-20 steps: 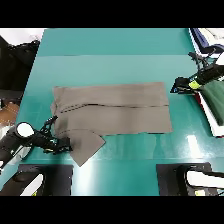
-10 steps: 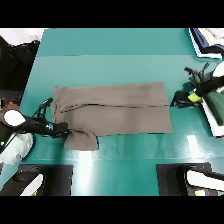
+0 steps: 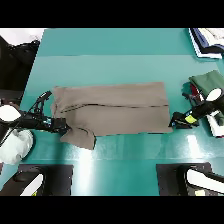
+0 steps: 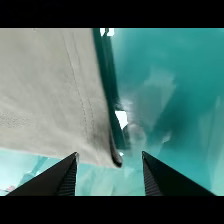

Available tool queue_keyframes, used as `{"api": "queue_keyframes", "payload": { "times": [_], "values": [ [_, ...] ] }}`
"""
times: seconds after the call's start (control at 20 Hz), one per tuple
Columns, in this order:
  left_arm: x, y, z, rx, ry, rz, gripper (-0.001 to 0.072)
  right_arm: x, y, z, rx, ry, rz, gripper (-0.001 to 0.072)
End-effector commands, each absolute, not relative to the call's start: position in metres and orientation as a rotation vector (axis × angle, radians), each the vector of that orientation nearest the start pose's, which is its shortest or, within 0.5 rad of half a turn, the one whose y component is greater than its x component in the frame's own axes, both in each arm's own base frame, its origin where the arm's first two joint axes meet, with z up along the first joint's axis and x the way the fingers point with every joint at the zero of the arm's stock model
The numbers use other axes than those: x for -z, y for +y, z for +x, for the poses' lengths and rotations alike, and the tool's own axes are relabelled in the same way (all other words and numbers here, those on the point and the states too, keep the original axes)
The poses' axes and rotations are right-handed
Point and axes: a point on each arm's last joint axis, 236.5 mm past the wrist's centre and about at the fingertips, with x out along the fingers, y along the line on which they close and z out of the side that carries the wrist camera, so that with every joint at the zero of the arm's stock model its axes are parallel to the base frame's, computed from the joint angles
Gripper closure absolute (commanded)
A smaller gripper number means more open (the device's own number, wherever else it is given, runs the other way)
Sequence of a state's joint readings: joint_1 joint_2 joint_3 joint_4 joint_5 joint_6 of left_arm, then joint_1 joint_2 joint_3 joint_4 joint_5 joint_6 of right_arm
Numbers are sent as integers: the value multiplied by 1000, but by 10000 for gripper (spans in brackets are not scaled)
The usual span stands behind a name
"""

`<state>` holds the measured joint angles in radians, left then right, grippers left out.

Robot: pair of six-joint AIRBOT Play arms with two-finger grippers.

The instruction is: Fold the shirts.

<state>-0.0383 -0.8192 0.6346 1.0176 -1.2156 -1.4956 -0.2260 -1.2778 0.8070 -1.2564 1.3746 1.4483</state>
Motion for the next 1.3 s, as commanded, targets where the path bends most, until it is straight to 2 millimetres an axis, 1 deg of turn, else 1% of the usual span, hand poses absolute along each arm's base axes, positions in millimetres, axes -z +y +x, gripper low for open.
{"api": "queue_keyframes", "payload": {
  "times": [0.0, 0.05, 0.1, 0.15, 0.25, 0.3, 0.35, 0.45, 0.5, 0.6, 0.7, 0.8, 0.9, 1.05, 1.25],
  "values": [
    [0, -126, 231, 381, 1351, -430, 676, 94, 34, 224, -133, 1784, 431, 276],
    [0, -126, 231, 381, 1351, -430, 676, 95, 36, 223, -143, 1786, 414, 357],
    [0, -126, 231, 381, 1352, -430, 676, 95, 38, 222, -162, 1790, 388, 556],
    [0, -126, 230, 386, 1354, -426, 676, 94, 38, 219, -175, 1801, 363, 697],
    [-5, -127, 225, 417, 1369, -400, 677, 84, 37, 215, -197, 1789, 335, 697],
    [-12, -128, 227, 432, 1360, -385, 677, 76, 33, 216, -188, 1759, 309, 698],
    [-21, -127, 233, 433, 1334, -372, 677, 67, 31, 221, -182, 1712, 302, 698],
    [-44, -119, 257, 412, 1237, -326, 676, 47, 26, 237, -161, 1587, 307, 700],
    [-54, -114, 269, 394, 1186, -302, 676, 34, 23, 247, -152, 1524, 297, 700],
    [-71, -106, 289, 365, 1096, -273, 676, 6, 23, 269, -162, 1427, 294, 701],
    [-78, -103, 303, 347, 1035, -274, 676, -17, 22, 292, -167, 1350, 272, 700],
    [-81, -94, 316, 309, 979, -246, 676, -32, 23, 316, -172, 1302, 257, 701],
    [-88, -82, 332, 264, 907, -221, 676, -37, 22, 336, -175, 1294, 251, 700],
    [-93, -75, 356, 228, 823, -216, 676, -32, 19, 367, -168, 1282, 257, 700],
    [-75, -68, 389, 187, 793, -230, 676, -22, 12, 404, -149, 1261, 269, 699]
  ]
}}
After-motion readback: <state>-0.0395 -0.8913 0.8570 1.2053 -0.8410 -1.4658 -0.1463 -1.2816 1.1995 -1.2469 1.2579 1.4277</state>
